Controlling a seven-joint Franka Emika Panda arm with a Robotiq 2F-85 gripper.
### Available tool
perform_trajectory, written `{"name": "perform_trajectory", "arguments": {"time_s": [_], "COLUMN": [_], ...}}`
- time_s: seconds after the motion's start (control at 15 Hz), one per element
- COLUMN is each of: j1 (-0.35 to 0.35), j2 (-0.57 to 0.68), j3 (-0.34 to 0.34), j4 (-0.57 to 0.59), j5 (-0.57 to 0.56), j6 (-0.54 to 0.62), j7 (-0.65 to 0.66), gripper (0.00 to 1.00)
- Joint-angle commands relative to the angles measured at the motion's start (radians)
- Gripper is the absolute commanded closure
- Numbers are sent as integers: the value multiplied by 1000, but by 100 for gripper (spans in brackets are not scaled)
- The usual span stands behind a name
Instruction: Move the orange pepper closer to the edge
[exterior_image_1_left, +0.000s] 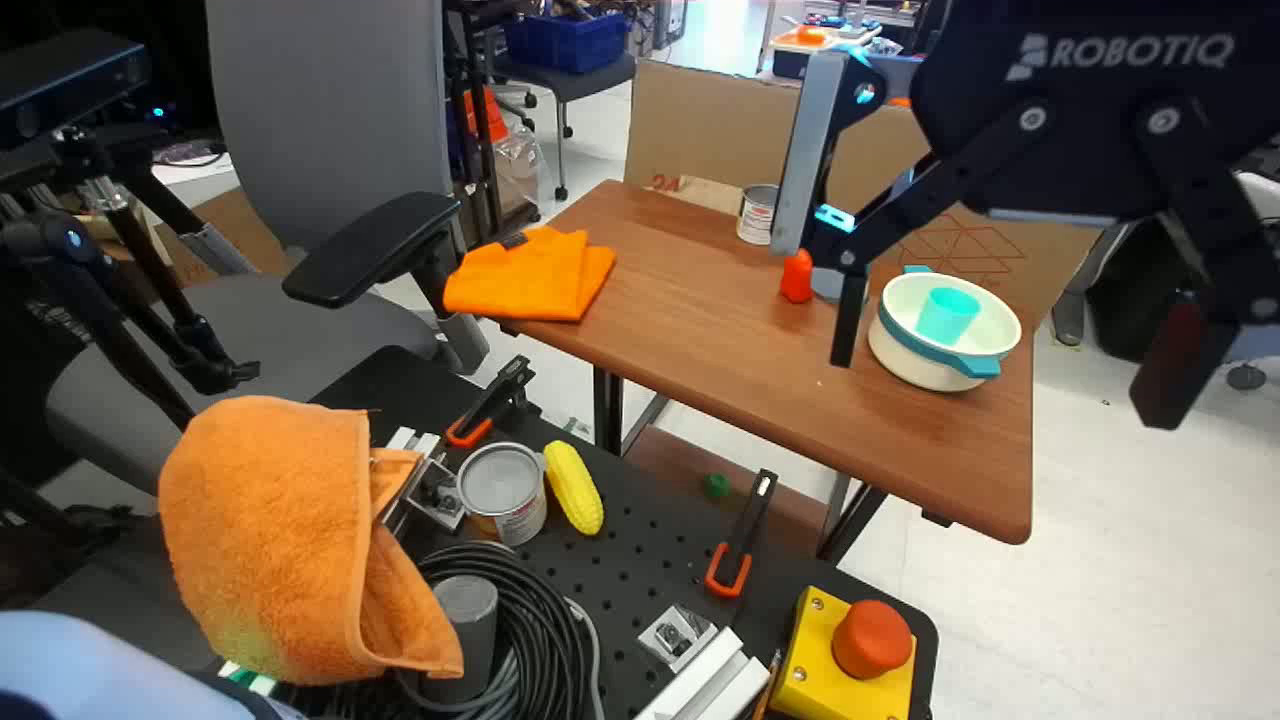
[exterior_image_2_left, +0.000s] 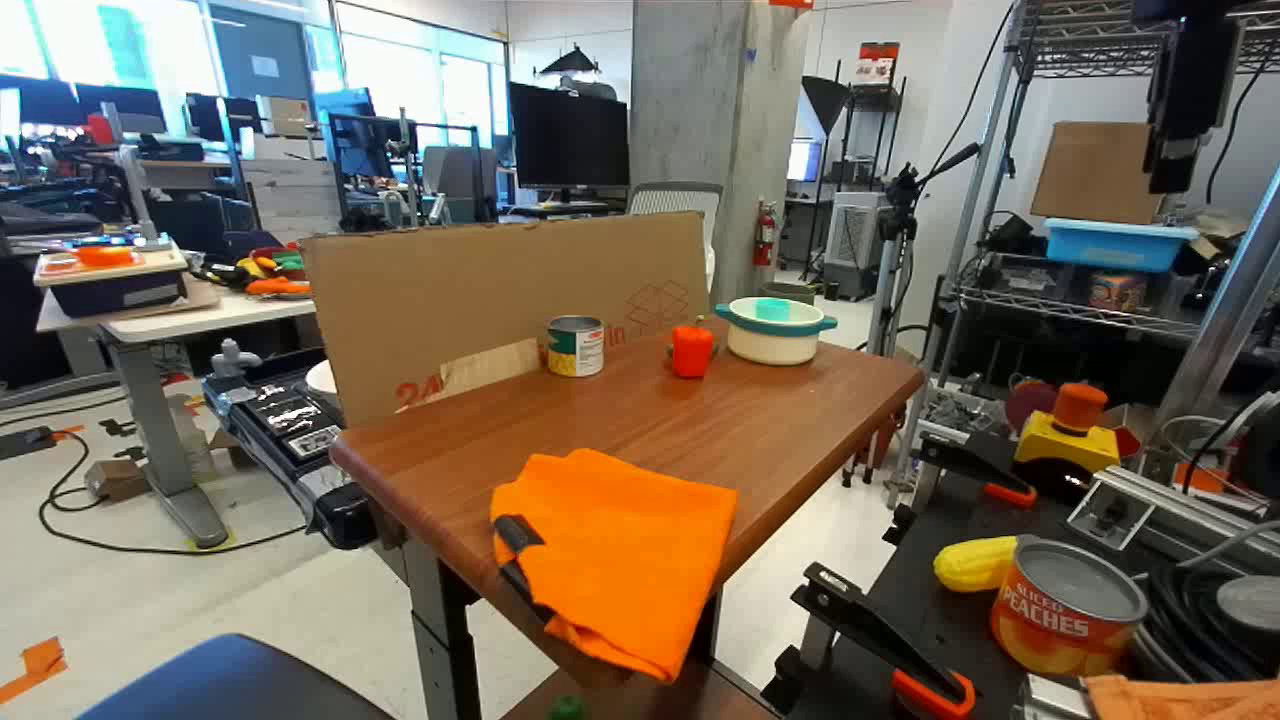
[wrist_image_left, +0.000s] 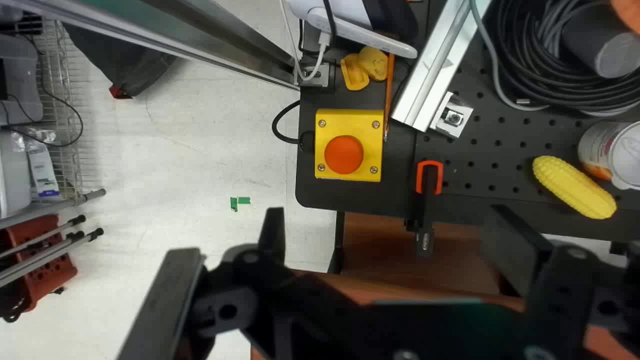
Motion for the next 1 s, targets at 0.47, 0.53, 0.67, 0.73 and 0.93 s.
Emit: {"name": "perform_trajectory", "arguments": {"time_s": [0.47,0.53,0.67,0.73,0.93], "j1": [31,43,63,77,117], "j2": [54,74,118,140,241], "j3": [14,16,28,29,45], "j4": [20,28,47,59,120], "j5": [41,63,105,132,243], "j6": [27,40,66,87,177], "j7": [89,115,166,179,248], "gripper": [0,0,0,0,0]}}
